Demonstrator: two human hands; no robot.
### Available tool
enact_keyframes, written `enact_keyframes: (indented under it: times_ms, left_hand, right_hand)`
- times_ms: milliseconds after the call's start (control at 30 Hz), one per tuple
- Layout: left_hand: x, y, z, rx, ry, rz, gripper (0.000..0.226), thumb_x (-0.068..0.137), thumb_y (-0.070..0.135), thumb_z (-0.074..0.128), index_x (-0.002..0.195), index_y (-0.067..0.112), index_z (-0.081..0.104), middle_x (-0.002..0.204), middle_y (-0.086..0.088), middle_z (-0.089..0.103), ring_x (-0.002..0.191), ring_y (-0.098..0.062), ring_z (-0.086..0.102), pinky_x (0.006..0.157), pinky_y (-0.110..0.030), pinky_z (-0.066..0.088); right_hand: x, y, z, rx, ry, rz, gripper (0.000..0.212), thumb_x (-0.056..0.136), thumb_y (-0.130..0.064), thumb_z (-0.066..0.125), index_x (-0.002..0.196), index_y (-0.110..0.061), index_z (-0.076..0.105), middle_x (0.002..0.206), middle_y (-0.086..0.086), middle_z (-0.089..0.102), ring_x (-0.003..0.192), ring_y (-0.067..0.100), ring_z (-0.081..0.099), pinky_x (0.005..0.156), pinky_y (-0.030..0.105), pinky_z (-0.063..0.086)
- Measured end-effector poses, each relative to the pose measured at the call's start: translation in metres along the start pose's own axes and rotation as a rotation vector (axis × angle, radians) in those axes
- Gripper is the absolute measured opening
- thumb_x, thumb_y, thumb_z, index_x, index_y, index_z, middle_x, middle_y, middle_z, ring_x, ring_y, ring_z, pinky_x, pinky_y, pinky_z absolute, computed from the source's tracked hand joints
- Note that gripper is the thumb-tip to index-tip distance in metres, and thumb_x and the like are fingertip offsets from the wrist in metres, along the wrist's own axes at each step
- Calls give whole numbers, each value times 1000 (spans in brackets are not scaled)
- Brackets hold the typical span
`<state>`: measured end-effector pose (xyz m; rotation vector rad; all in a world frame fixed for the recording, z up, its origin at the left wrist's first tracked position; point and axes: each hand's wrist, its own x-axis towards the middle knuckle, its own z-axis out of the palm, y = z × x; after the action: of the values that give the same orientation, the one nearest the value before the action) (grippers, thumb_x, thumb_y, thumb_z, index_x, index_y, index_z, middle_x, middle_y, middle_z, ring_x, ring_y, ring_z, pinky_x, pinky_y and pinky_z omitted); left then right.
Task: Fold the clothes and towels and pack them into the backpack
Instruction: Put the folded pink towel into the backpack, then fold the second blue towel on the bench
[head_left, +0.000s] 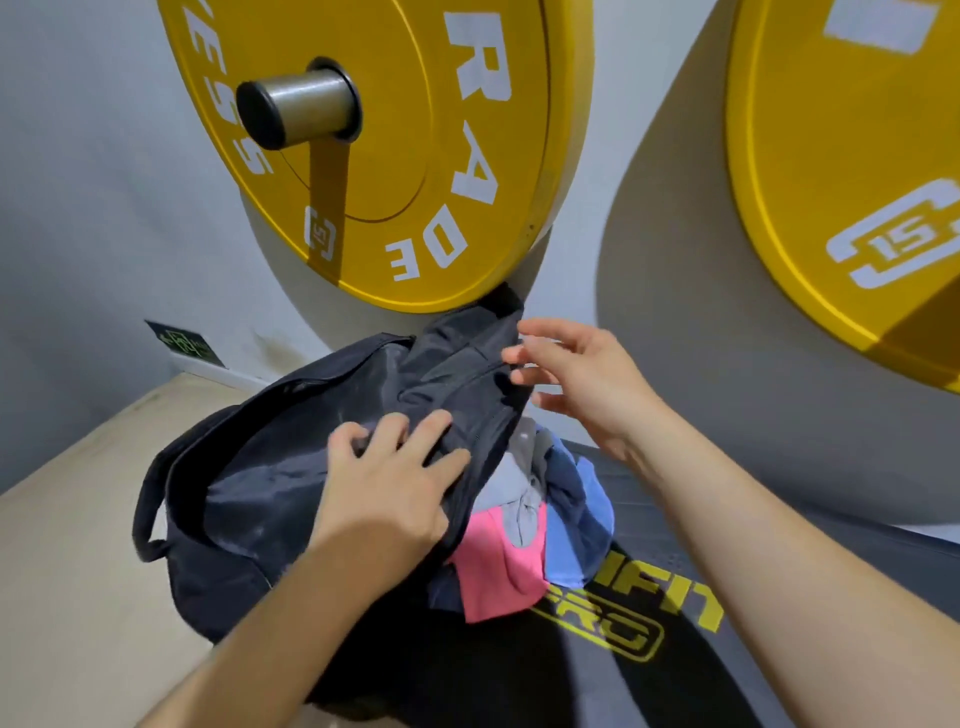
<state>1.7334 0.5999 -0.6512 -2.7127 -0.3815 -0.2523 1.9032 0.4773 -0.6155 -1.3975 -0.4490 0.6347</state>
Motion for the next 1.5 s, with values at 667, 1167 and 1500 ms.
enact_keyframes:
  times_ms: [667,1167,1500]
  left_hand:
    - [17,46,56,56,284,183,46,79,11,45,112,36,65,122,-11,63,121,-38,47,103,-65,22]
    - [30,63,14,207,-224,-48,22,85,36,53,102,36,67,135,0,35,127,-37,18,100,-75,1]
    - [31,136,22,411,-59,634,37,88,16,38,96,18,74,106,-13,68,106,-31,61,108,-58,26]
  right_hand:
    - [-51,66,-77,193,171,182,17,95,-8,51,92,-3,67,82,14,67,69,23,60,65,32,49]
    - [-143,19,-142,-452,91,214,14,81,-10,52,71,-2,58,65,8,56,62,16,50,56,29,39]
    - [-124,106,-94,-1345,-205,292,74,82,-44,65,143,-30,25,137,-2,43,125,25,41,94,38,40]
